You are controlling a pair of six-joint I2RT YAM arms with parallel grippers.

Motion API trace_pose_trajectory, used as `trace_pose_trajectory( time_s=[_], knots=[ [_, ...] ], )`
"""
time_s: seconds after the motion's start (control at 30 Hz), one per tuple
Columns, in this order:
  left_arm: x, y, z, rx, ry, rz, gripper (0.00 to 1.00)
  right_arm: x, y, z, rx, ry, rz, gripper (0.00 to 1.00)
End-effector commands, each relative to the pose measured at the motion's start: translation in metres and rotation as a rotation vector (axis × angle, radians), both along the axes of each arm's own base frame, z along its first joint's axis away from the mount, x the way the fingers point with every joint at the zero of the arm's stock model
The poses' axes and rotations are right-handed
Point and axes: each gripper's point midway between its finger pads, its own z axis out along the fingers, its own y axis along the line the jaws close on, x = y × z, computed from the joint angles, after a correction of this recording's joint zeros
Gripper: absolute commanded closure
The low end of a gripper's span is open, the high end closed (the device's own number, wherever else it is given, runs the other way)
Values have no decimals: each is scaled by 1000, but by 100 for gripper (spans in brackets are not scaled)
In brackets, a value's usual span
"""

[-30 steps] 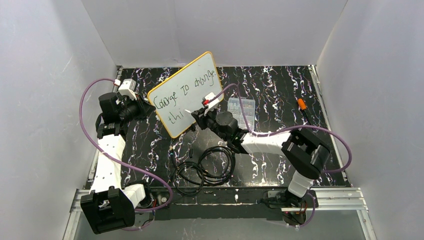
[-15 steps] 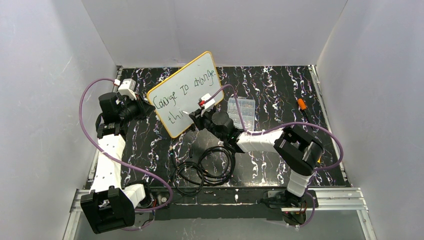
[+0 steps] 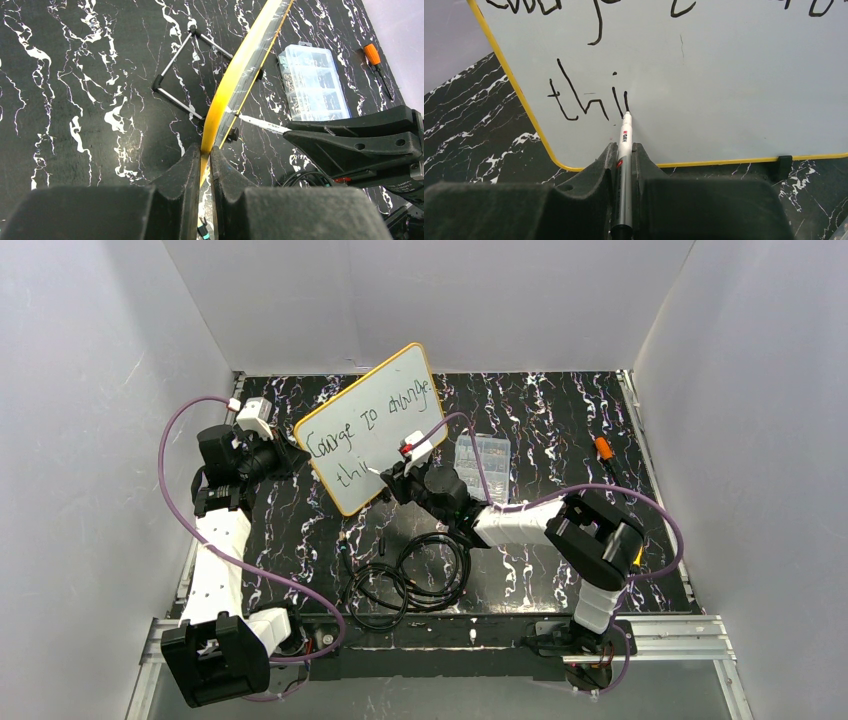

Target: Write a sentence on the whiteboard

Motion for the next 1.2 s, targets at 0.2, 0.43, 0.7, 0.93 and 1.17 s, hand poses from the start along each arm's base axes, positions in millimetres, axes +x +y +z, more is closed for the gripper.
trace_pose_trajectory(
  time_s=[0.2, 0.43, 0.7, 0.93, 1.17],
  knots=[
    [-4, -7, 7, -18, -8, -32, 100, 5, 0, 22, 65, -29, -19, 99],
    [-4, -7, 7, -18, -9, -31, 100, 11, -1, 51, 118, -85, -51, 99],
    [-4, -7, 7, -18, -8, -31, 100, 17, -3, 60, 132, -115, -78, 99],
    [-5, -7, 7, -19, -8, -32, 100, 21, -8, 55, 127, -114, -117, 99],
    [-4, -7, 7, -18, -9, -32, 100, 22, -11, 29, 73, -77, -132, 99]
  ],
)
